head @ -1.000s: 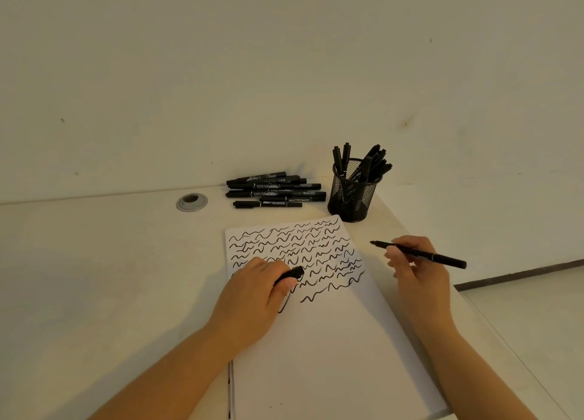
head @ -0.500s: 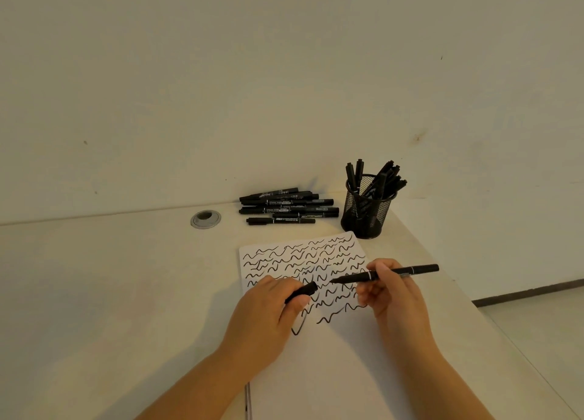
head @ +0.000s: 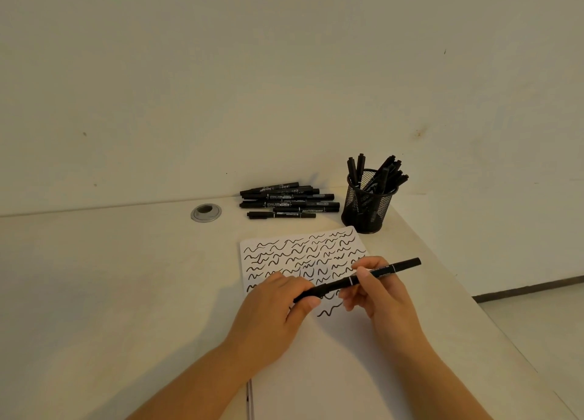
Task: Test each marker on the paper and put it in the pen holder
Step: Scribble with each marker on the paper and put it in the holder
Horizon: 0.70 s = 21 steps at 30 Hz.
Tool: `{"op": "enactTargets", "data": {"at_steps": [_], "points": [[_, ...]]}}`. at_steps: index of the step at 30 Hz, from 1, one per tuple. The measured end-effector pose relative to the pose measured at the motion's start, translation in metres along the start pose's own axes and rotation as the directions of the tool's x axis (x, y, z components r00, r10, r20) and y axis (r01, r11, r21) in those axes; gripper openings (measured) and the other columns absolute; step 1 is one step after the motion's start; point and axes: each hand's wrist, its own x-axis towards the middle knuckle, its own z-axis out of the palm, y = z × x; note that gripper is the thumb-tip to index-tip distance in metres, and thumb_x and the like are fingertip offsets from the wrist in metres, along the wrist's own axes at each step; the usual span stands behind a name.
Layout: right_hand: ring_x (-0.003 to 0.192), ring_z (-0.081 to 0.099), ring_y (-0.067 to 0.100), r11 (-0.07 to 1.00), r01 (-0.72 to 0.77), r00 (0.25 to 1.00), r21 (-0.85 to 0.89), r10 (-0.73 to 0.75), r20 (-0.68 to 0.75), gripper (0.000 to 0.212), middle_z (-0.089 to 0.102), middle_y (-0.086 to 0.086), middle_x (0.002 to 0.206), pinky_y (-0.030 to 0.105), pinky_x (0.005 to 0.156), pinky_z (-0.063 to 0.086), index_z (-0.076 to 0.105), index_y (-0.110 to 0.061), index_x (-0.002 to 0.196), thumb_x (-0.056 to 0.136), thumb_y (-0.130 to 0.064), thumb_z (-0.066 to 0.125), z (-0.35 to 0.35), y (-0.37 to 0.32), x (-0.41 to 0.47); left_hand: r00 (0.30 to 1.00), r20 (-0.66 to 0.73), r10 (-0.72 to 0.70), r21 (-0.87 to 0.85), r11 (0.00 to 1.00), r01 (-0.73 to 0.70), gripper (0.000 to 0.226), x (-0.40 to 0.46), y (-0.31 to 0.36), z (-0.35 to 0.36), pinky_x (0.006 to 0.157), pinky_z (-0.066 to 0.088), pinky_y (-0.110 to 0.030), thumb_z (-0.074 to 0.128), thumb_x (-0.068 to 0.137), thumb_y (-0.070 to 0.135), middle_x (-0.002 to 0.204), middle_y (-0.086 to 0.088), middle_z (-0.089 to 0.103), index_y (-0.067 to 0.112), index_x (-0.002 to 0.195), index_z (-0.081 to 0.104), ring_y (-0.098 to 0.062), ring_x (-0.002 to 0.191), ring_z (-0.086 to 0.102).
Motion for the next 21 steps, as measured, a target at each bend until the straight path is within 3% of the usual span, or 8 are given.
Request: {"op": "enactTargets", "data": {"at_steps": [7,11,15,21], "points": [[0.053,0.056,0.015,0.994,0.029,0.991,-0.105,-0.015,0.134,0.017,0.063,0.005,0.058,0.021,0.055,0.048,0.058,-0.012,0.075,0.089,-0.005,0.051,0.0059,-0.0037,-0.0045,1.000,-0.026,0.010,-0.031,0.999,-0.011,0.041,-0.0030,0.0030,-0.0021,0.062,0.029,-0.011,0.029,0.089,0.052,0.068,0.023,0.043,0.025,0.094,0.059,0.002,0.075,0.041],[0.048,0.050,0.010,0.997,0.003,0.990,-0.077,0.008,0.142,0.017,0.060,0.004,0.055,0.016,0.047,0.041,0.058,-0.013,0.073,0.088,-0.006,0.052,0.0053,-0.0046,-0.0052,0.999,-0.036,-0.008,-0.051,0.999,0.007,0.034,-0.0032,0.0041,-0.0017,0.061,0.029,-0.012,0.034,0.088,0.049,0.067,0.022,0.043,0.025,0.089,0.059,0.000,0.073,0.041],[0.049,0.046,0.010,1.000,-0.010,0.978,-0.029,0.016,0.206,0.012,0.057,0.002,0.054,0.017,0.048,0.039,0.054,-0.010,0.076,0.079,-0.020,0.058,0.0040,-0.0029,-0.0065,0.998,-0.023,-0.053,-0.104,0.993,0.051,0.026,-0.0068,0.0049,0.0018,0.058,0.029,-0.016,0.037,0.087,0.045,0.063,0.017,0.043,0.029,0.084,0.057,-0.004,0.067,0.042],[0.049,0.041,0.012,1.000,0.004,0.965,0.000,-0.004,0.264,0.016,0.051,0.001,0.053,0.018,0.048,0.035,0.048,-0.003,0.080,0.081,-0.016,0.056,0.0036,-0.0037,-0.0071,0.993,0.048,-0.105,-0.238,0.965,0.114,0.018,-0.0076,0.0103,-0.0012,0.052,0.027,-0.017,0.040,0.083,0.041,0.057,0.011,0.045,0.042,0.070,0.052,-0.004,0.056,0.042]]}}
